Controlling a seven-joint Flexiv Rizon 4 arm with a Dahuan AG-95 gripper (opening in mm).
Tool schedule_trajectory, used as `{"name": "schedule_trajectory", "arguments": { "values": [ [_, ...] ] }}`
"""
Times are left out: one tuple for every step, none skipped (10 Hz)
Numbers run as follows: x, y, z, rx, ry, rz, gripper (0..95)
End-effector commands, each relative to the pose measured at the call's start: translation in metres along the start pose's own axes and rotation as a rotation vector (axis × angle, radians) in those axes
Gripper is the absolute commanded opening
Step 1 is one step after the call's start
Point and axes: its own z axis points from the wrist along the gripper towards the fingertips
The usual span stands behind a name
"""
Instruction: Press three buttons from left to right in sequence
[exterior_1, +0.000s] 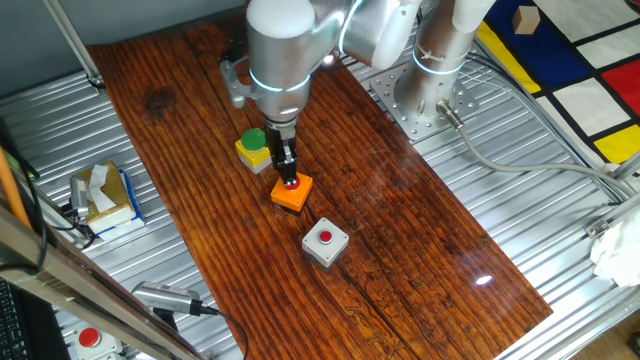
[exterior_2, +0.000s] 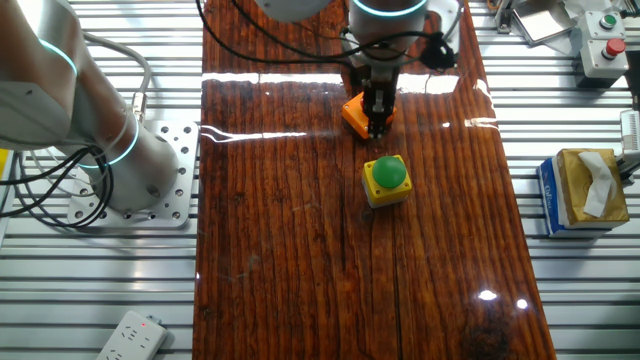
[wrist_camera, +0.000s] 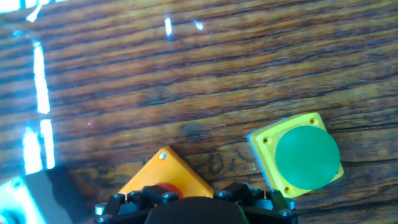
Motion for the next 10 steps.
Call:
{"name": "schedule_trajectory", "arguments": {
  "values": [
    [0.0028,-0.0038,0.0028,0.005,0.008,-0.014,76.0],
    [0.006,-0.0067,0.005,0.0,0.002,-0.027,76.0],
    [0.0081,-0.0077,0.0061,-0.002,-0.002,-0.031,76.0],
    [0.01,-0.0086,0.0072,-0.001,-0.004,-0.024,76.0],
    [0.0106,-0.0092,0.0076,0.003,-0.006,-0.02,76.0],
    [0.0107,-0.0093,0.008,0.005,-0.007,-0.013,76.0],
    [0.0107,-0.0094,0.0088,0.005,-0.008,-0.009,76.0],
    [0.0108,-0.0095,0.009,0.005,-0.008,-0.007,76.0],
    [0.0109,-0.0095,0.0089,0.004,-0.008,-0.006,76.0],
    [0.0108,-0.0096,0.0089,0.003,-0.01,-0.002,76.0]
  ]
}}
